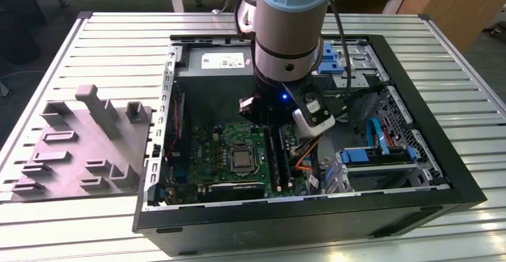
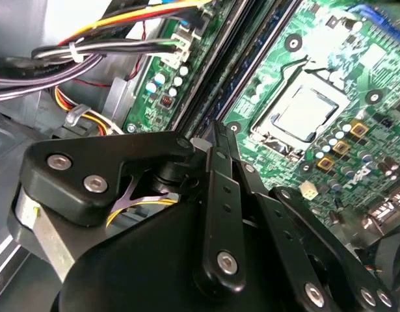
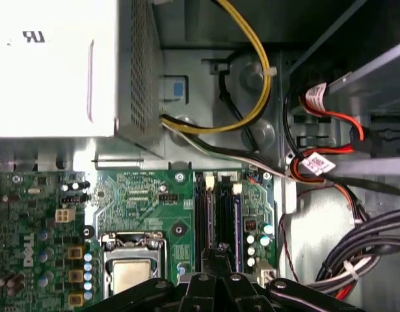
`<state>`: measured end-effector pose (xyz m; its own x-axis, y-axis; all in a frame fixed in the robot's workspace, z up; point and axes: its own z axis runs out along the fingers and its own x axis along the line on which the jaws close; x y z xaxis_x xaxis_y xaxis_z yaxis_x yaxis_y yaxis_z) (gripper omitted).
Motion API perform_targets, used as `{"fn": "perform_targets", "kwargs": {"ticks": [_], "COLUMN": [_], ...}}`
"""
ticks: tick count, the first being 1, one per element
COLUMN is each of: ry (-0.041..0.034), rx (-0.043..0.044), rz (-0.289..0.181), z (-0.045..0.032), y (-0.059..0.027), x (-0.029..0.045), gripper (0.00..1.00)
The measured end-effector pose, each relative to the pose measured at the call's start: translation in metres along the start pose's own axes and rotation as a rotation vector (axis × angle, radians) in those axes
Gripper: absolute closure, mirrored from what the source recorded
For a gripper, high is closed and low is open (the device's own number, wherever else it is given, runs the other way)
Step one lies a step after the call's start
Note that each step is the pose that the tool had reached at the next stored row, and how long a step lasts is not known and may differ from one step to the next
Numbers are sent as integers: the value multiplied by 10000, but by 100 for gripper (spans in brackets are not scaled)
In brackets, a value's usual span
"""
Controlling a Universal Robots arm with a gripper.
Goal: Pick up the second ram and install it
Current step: 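Press down the second ram until it locks into place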
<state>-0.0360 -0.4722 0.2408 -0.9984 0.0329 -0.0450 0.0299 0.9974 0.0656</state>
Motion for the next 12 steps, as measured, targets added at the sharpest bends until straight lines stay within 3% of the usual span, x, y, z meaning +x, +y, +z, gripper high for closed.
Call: {"fn": "perform_targets", "kwargs": {"ticks": [7,12], "ry": [0,1], "rx": [3,5], "rz": [0,0], "z": [13,48], "y": [95,110], "x": [4,6], "gripper": [90,90]}}
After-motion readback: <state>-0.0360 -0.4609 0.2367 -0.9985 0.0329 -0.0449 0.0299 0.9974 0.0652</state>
